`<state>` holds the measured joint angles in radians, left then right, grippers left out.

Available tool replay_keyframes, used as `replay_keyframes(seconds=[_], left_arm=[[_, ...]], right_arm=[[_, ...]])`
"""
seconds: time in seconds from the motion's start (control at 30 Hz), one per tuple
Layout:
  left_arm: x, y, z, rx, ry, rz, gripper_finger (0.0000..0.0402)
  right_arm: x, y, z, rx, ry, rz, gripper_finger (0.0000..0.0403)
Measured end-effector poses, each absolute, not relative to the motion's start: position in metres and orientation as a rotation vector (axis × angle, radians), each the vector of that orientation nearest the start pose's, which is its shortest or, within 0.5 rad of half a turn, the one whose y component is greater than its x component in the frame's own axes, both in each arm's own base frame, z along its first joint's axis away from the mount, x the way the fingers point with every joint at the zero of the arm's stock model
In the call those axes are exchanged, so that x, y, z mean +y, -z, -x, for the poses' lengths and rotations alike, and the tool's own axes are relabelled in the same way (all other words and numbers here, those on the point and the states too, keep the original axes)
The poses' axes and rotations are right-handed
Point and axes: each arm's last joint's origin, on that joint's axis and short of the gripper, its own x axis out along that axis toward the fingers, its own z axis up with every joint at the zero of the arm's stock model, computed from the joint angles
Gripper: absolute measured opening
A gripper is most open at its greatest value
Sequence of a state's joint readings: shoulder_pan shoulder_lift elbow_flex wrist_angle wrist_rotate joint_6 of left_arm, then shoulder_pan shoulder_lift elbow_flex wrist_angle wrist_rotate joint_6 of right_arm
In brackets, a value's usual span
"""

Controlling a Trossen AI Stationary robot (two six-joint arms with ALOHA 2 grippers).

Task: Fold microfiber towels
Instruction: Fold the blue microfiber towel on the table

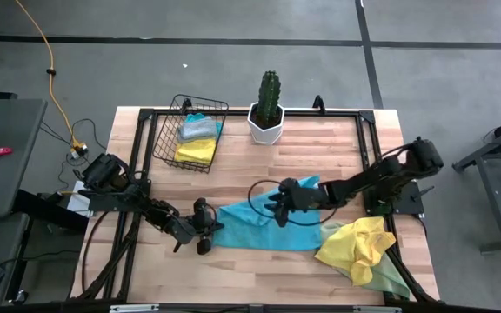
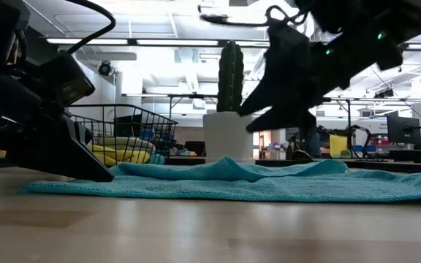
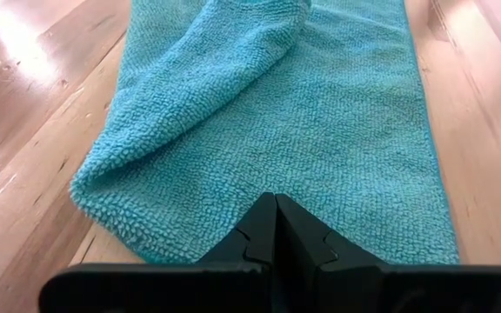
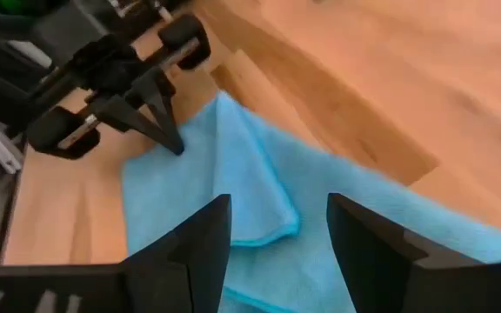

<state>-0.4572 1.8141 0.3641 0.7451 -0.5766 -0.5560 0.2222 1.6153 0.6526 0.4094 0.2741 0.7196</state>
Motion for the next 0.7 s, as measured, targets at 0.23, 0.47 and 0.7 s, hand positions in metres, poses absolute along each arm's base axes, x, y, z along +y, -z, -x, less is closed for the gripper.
replay_keyframes(seconds=[0.23, 0.47, 0.7], left_arm=[[-0.093, -0.064, -0.225, 0.556, -0.274, 0.173, 0.0], [-0.093, -0.064, -0.225, 0.555, -0.275, 0.174, 0.0], [-0.094, -0.065, -0.225, 0.554, -0.275, 0.179, 0.0]], right_arm=[[0.054, -0.127, -0.308, 0.543, 0.266, -0.661, 0.0183], [0.061, -0.117, -0.331, 0.587, 0.222, -0.709, 0.0183], [0.062, -0.112, -0.338, 0.675, 0.292, -0.692, 0.0183]])
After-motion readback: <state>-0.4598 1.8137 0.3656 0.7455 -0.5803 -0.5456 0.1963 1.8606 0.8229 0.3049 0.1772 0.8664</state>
